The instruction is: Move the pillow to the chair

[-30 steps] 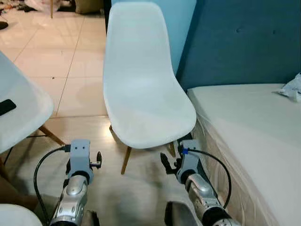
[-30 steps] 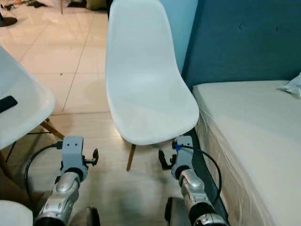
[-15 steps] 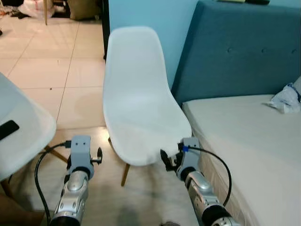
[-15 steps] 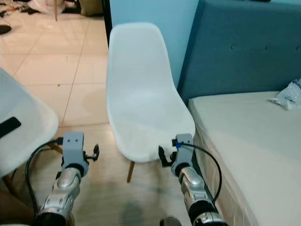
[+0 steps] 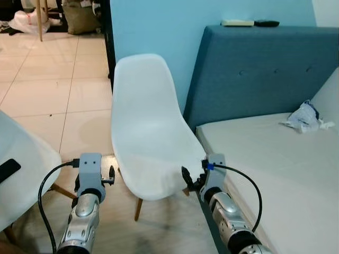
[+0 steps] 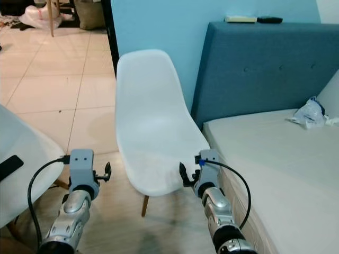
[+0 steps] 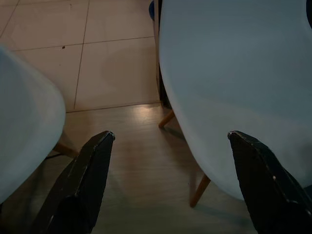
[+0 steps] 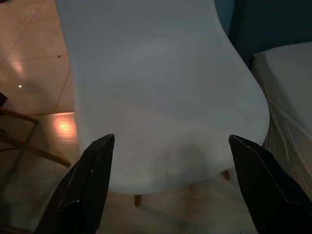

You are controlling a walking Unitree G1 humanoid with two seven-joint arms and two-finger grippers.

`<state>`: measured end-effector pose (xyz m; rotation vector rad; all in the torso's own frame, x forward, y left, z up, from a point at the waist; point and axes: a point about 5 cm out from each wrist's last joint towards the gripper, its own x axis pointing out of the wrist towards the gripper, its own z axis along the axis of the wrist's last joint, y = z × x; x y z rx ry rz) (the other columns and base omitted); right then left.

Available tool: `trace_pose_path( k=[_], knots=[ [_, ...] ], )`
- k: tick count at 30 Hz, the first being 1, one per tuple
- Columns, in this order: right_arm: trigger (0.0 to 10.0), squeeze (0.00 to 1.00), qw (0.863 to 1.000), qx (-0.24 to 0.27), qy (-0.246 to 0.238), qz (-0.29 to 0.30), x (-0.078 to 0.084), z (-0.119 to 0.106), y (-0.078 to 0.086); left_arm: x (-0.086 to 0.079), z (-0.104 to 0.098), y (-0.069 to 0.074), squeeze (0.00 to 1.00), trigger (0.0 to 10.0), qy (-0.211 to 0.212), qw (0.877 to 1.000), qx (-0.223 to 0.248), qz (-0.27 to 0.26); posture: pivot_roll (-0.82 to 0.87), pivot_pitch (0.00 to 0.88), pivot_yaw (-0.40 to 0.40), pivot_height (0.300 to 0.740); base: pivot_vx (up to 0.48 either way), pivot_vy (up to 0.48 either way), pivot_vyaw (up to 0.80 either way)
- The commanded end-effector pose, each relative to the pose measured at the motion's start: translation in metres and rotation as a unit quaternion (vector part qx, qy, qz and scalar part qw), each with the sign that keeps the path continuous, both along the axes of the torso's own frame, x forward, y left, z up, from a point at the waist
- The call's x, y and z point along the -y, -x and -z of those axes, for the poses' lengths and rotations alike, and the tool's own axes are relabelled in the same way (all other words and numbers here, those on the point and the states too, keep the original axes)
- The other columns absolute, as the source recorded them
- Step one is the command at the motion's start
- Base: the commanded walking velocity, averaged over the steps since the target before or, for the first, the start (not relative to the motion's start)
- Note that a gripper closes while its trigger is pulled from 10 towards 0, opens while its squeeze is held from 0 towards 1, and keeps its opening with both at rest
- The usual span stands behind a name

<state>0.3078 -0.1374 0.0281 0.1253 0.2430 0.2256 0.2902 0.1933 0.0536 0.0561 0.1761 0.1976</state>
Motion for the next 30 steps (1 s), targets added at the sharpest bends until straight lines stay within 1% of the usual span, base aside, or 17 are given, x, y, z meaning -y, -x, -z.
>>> trace_pose_path(
  k=[1, 10, 11, 13, 14, 15, 17, 18, 19, 20, 21, 23, 24, 26, 28, 30],
  knots=[
    [10.0, 0.00, 1.000, 0.000, -0.007, 0.010, 0.003, 0.002, 0.003, 0.001, 0.006, 0.003, 0.00, 10.0, -0.002, 1.000, -0.011, 0.004, 0.06, 0.064, -0.086, 0.740, 0.000, 0.000, 0.00],
    [10.0, 0.00, 1.000, 0.001, -0.007, 0.011, 0.004, 0.001, 0.002, 0.003, 0.006, 0.003, 0.00, 10.0, -0.001, 1.000, -0.010, 0.002, 0.05, 0.058, -0.091, 0.740, 0.000, 0.000, 0.00],
    [10.0, 0.00, 1.000, -0.014, -0.003, 0.008, 0.004, 0.005, 0.003, 0.003, 0.007, 0.003, 0.00, 10.0, 0.001, 1.000, -0.013, 0.002, 0.05, 0.059, -0.095, 0.740, 0.000, 0.000, 0.00],
    [10.0, 0.00, 0.998, -0.063, 0.021, -0.008, 0.002, 0.018, 0.009, 0.005, 0.016, 0.004, 0.00, 10.0, 0.007, 0.999, -0.033, 0.009, 0.05, 0.059, -0.100, 0.740, 0.000, 0.000, 0.00],
    [10.0, 0.00, 0.996, -0.081, 0.031, -0.012, 0.002, 0.023, 0.012, 0.005, 0.026, 0.006, 0.00, 10.0, 0.008, 0.998, -0.060, 0.012, 0.05, 0.060, -0.104, 0.740, 0.000, 0.000, 0.00],
    [10.0, 0.00, 0.996, -0.081, 0.031, -0.012, 0.002, 0.023, 0.012, 0.005, 0.026, 0.006, 0.00, 10.0, 0.008, 0.998, -0.060, 0.012, 0.05, 0.060, -0.104, 0.740, 0.000, 0.000, 0.00],
    [10.0, 0.00, 0.992, -0.111, 0.060, -0.015, 0.004, 0.032, 0.017, 0.005, 0.043, 0.013, 0.00, 10.0, -0.007, 0.994, -0.109, 0.019, 0.04, 0.062, -0.105, 0.740, 0.000, 0.000, 0.00],
    [10.0, 0.00, 0.990, -0.121, 0.070, -0.012, 0.006, 0.035, 0.020, 0.005, 0.048, 0.015, 0.00, 10.0, -0.011, 0.992, -0.123, 0.023, 0.04, 0.061, -0.108, 0.740, 0.000, 0.000, 0.00],
    [10.0, 0.00, 0.990, -0.121, 0.070, -0.012, 0.006, 0.035, 0.020, 0.005, 0.048, 0.015, 0.00, 10.0, -0.011, 0.992, -0.123, 0.023, 0.04, 0.061, -0.108, 0.740, 0.000, 0.000, 0.00],
    [10.0, 0.00, 0.988, -0.133, 0.079, -0.005, 0.011, 0.040, 0.024, 0.007, 0.053, 0.017, 0.00, 10.0, -0.014, 0.990, -0.136, 0.029, 0.04, 0.052, -0.123, 0.740, 0.000, 0.000, 0.00],
    [10.0, 0.00, 0.988, -0.133, 0.079, -0.005, 0.011, 0.040, 0.024, 0.007, 0.053, 0.017, 0.00, 10.0, -0.014, 0.990, -0.136, 0.029, 0.04, 0.052, -0.123, 0.740, 0.000, 0.000, 0.00],
    [10.0, 0.00, 0.983, -0.156, 0.095, -0.005, 0.018, 0.050, 0.034, 0.008, 0.058, 0.022, 0.00, 10.0, -0.016, 0.988, -0.147, 0.038, 0.03, 0.046, -0.124, 0.740, 0.000, 0.000, 0.00],
    [10.0, 0.00, 0.983, -0.158, 0.098, -0.006, 0.019, 0.051, 0.036, 0.008, 0.058, 0.022, 0.00, 10.0, -0.017, 0.988, -0.146, 0.040, 0.03, 0.046, -0.124, 0.740, 0.000, 0.000, 0.00],
    [10.0, 0.00, 0.982, -0.158, 0.102, -0.005, 0.021, 0.052, 0.037, 0.007, 0.058, 0.023, 0.00, 10.0, -0.016, 0.989, -0.143, 0.040, 0.01, 0.037, -0.118, 0.740, 0.000, 0.000, 0.00],
    [10.0, 0.00, 0.983, -0.155, 0.092, 0.018, 0.027, 0.051, 0.037, 0.006, 0.054, 0.021, 0.00, 10.0, -0.011, 0.991, -0.124, 0.046, 0.01, 0.032, -0.115, 0.740, 0.000, 0.000, 0.00],
    [10.0, 0.00, 0.985, -0.151, 0.082, 0.035, 0.031, 0.050, 0.036, 0.006, 0.054, 0.020, 0.00, 10.0, -0.015, 0.992, -0.120, 0.047, 0.01, 0.031, -0.111, 0.740, 0.000, 0.000, 0.00]
  ],
)
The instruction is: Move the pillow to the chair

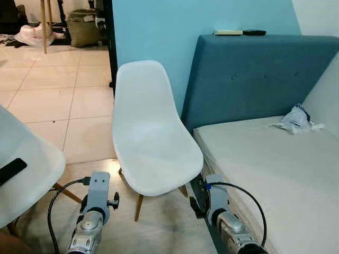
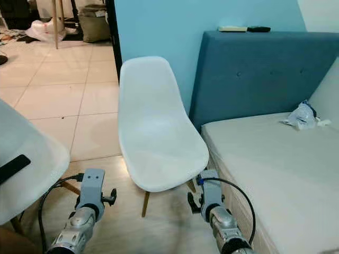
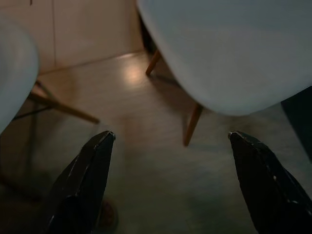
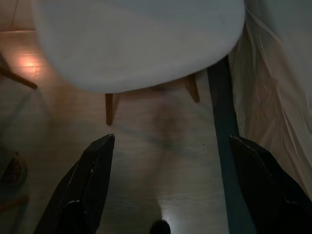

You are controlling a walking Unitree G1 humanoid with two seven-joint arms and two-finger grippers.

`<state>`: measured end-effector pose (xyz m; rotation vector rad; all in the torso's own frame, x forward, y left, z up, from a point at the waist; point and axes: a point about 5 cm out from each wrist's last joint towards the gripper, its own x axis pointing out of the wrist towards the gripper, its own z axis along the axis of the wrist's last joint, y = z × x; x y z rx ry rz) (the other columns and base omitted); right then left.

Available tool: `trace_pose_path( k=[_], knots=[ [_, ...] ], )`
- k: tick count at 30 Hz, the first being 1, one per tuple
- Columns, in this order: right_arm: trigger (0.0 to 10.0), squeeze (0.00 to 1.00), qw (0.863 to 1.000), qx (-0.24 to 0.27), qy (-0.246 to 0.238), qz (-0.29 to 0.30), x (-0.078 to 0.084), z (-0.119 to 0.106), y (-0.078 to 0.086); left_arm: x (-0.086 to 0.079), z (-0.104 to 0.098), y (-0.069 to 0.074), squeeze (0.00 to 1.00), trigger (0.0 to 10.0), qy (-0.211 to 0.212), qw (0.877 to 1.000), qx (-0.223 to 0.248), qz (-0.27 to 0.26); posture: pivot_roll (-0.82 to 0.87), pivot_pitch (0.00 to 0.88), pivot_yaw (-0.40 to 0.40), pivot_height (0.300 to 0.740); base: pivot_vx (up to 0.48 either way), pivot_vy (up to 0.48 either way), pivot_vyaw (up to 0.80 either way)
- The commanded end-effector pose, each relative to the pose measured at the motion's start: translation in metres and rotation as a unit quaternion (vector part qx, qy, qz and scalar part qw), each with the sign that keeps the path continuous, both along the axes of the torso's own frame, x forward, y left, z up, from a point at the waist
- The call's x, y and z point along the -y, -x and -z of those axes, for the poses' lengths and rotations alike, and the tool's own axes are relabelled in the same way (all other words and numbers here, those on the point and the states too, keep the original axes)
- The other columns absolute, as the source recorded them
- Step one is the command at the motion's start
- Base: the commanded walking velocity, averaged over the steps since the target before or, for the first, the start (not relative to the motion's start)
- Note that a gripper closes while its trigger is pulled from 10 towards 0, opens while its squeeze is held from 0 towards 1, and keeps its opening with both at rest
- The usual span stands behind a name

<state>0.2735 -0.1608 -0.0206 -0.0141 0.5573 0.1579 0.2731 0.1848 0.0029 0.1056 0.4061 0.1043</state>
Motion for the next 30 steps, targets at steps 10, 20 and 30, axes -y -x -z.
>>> trace_pose_path(
  k=[10, 20, 30],
  knots=[
    [10.0, 0.00, 0.999, 0.026, -0.024, 0.026, -0.001, -0.007, -0.006, 0.005, -0.003, -0.006, 0.00, 10.0, 0.019, 1.000, 0.013, -0.018, 0.01, 0.049, -0.087, 0.740, 0.000, 0.000, -0.32],
    [10.0, 0.00, 0.999, 0.023, -0.002, 0.044, 0.006, -0.003, -0.001, 0.006, -0.007, -0.009, 0.00, 10.0, 0.003, 1.000, 0.024, -0.007, 0.01, 0.055, -0.084, 0.740, 0.000, 0.000, -0.80],
    [10.0, 0.00, 0.999, 0.021, 0.002, 0.049, 0.009, -0.005, -0.003, 0.003, -0.020, -0.012, 0.00, 10.0, 0.014, 0.998, 0.057, -0.027, 0.01, 0.069, -0.098, 0.740, 0.000, 0.000, -0.80]
  ],
)
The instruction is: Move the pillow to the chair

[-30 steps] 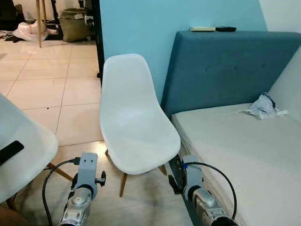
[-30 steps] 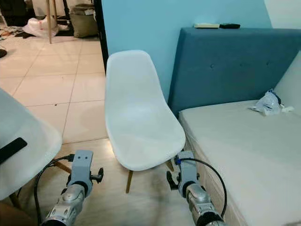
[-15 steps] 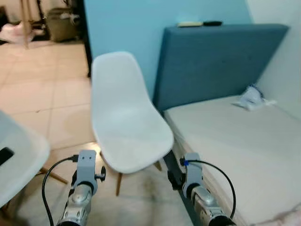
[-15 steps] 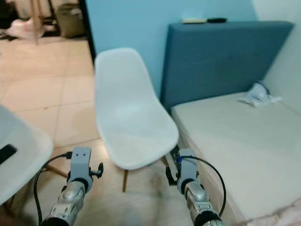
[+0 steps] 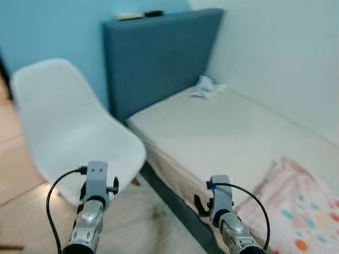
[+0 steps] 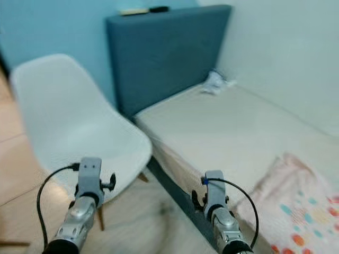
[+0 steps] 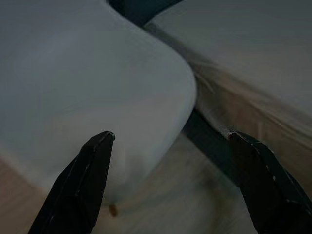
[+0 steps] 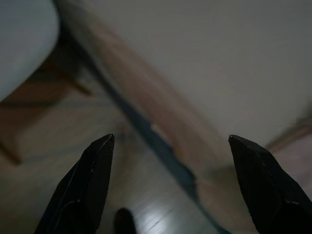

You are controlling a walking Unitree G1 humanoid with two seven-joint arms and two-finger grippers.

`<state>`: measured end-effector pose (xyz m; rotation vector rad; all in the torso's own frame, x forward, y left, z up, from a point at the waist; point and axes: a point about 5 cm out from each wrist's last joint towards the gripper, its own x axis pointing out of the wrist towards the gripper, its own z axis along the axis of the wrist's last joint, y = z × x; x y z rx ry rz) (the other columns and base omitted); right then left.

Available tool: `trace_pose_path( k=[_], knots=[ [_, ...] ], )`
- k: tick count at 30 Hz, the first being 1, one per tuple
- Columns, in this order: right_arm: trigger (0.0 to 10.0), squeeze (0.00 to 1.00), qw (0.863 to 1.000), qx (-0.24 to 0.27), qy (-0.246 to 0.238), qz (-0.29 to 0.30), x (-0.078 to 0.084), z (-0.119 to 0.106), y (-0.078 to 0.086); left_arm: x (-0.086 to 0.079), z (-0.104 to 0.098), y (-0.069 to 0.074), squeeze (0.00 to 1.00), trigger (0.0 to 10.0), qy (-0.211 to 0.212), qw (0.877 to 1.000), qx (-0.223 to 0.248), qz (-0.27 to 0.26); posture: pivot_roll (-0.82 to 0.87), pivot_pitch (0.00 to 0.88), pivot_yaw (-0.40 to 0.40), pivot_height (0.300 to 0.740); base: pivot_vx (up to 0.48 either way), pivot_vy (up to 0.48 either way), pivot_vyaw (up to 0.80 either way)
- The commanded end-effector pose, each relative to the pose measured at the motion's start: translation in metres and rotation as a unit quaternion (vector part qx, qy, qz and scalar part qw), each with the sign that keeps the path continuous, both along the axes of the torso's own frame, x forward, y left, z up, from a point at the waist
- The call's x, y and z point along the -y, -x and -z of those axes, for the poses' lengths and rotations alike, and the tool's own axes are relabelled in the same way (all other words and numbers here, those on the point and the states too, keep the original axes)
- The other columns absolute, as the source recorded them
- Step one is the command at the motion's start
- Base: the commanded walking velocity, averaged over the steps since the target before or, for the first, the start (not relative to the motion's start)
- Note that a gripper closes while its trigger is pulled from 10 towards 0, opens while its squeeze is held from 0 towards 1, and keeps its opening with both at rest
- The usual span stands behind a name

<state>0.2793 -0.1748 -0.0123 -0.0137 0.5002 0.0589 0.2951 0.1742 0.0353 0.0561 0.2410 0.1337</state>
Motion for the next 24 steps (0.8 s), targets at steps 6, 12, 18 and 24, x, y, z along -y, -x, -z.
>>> trace_pose_path(
  k=[6, 12, 18, 24],
  knots=[
    [10.0, 0.00, 1.000, -0.010, -0.009, 0.001, -0.0046, 0.0030, 0.0022, -0.0081, 0.0134, 0.0122, 0.00, 10.0, 0.002, 0.999, -0.027, -0.021, 0.01, 0.076, -0.105, 0.740, 0.000, 0.000, -0.80],
    [10.0, 0.00, 1.000, -0.013, -0.007, 0.003, -0.0023, 0.0035, 0.0029, -0.0067, 0.0105, 0.0119, 0.00, 10.0, 0.004, 0.999, -0.024, -0.024, 0.01, 0.079, -0.108, 0.740, 0.000, 0.000, -0.80],
    [10.0, 0.00, 1.000, -0.016, -0.006, 0.011, 0.0013, 0.0056, 0.0060, -0.0055, 0.0089, 0.0104, 0.00, 10.0, 0.007, 0.999, -0.021, -0.023, 0.01, 0.076, -0.100, 0.740, 0.000, 0.000, -0.80],
    [10.0, 0.00, 1.000, -0.019, -0.008, 0.021, 0.0039, 0.0080, 0.0095, -0.0037, 0.0084, 0.0082, 0.00, 10.0, 0.006, 1.000, -0.021, -0.019, 0.01, 0.071, -0.093, 0.740, 0.000, 0.000, -0.80]
  ],
)
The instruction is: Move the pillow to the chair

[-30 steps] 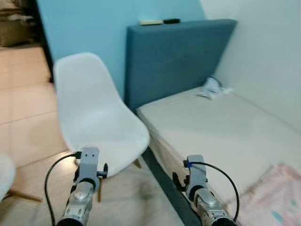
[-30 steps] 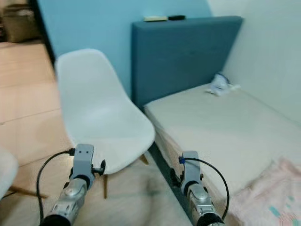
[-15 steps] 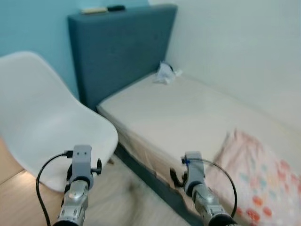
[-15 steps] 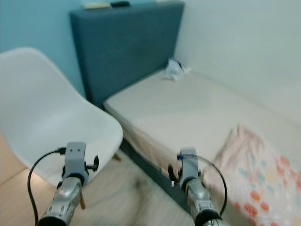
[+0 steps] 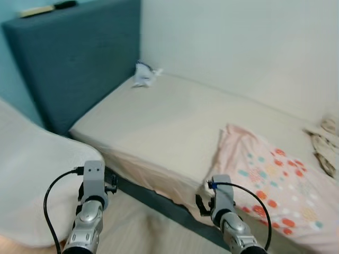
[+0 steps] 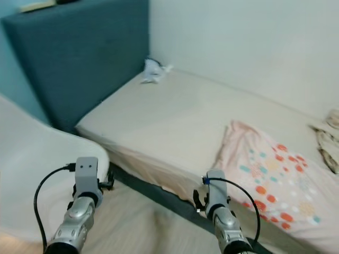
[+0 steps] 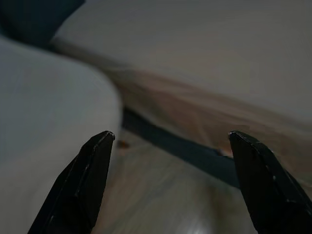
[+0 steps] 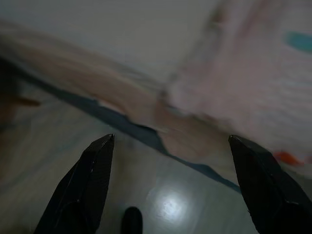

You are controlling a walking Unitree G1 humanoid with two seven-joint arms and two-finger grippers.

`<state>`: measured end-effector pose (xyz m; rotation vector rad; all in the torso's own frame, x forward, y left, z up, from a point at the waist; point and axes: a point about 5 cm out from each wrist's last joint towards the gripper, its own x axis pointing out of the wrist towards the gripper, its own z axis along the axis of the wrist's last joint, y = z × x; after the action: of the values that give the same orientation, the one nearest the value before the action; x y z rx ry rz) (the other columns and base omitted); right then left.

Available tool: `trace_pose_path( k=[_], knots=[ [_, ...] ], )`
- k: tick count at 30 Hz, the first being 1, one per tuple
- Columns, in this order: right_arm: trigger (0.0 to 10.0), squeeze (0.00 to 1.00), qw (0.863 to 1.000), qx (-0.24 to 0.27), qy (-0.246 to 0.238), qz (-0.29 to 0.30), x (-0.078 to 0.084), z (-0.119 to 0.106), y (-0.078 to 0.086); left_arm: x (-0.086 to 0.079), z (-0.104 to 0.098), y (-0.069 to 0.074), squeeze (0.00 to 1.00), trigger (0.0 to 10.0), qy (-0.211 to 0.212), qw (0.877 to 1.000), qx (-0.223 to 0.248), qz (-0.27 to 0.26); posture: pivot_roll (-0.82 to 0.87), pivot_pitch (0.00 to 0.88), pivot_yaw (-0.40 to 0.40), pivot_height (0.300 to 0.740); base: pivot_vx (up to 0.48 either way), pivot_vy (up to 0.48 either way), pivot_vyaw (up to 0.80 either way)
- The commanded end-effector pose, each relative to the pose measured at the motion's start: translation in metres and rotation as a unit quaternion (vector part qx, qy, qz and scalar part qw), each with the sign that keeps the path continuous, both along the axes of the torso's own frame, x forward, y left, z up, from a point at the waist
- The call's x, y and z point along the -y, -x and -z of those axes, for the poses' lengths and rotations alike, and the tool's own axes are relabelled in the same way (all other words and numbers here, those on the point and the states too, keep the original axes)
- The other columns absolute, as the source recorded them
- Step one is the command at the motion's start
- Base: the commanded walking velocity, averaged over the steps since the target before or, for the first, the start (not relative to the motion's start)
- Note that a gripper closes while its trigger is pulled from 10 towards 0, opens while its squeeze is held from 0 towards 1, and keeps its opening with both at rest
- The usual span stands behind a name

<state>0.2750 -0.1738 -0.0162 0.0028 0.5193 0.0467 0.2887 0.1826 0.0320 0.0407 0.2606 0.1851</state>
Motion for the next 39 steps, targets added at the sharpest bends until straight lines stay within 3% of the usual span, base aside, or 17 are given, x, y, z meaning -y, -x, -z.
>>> trace_pose_path(
  k=[1, 27, 34, 38, 39],
  knots=[
    [10.0, 0.00, 1.000, -0.011, -0.002, 0.015, 0.005, 0.005, 0.006, 0.005, 0.004, 0.001, 0.00, 10.0, 0.002, 1.000, -0.013, 0.008, 0.00, 0.070, -0.086, 0.740, 0.000, 0.000, -0.80],
    [10.0, 0.00, 1.000, -0.013, -0.010, 0.019, 0.002, 0.005, 0.006, 0.005, 0.000, -0.004, 0.00, 10.0, 0.001, 1.000, -0.009, 0.013, 0.00, 0.056, -0.075, 0.740, 0.000, 0.000, -0.80],
    [10.0, 0.00, 1.000, -0.010, -0.020, -0.006, -0.002, 0.004, 0.005, 0.004, 0.001, -0.003, 0.00, 10.0, 0.001, 1.000, -0.011, 0.010, 0.00, 0.059, -0.078, 0.740, 0.000, 0.000, -0.80],
    [10.0, 0.00, 1.000, -0.014, -0.021, -0.015, -0.004, 0.005, 0.005, 0.003, 0.002, -0.002, 0.00, 10.0, 0.003, 1.000, -0.013, 0.010, 0.00, 0.060, -0.078, 0.740, 0.000, 0.000, 0.00],
    [10.0, 0.00, 0.999, -0.026, -0.023, -0.039, -0.007, 0.007, 0.006, 0.003, 0.008, 0.001, 0.00, 10.0, 0.008, 0.999, -0.027, 0.014, 0.00, 0.061, -0.083, 0.740, 0.000, 0.000, 0.00]
  ],
)
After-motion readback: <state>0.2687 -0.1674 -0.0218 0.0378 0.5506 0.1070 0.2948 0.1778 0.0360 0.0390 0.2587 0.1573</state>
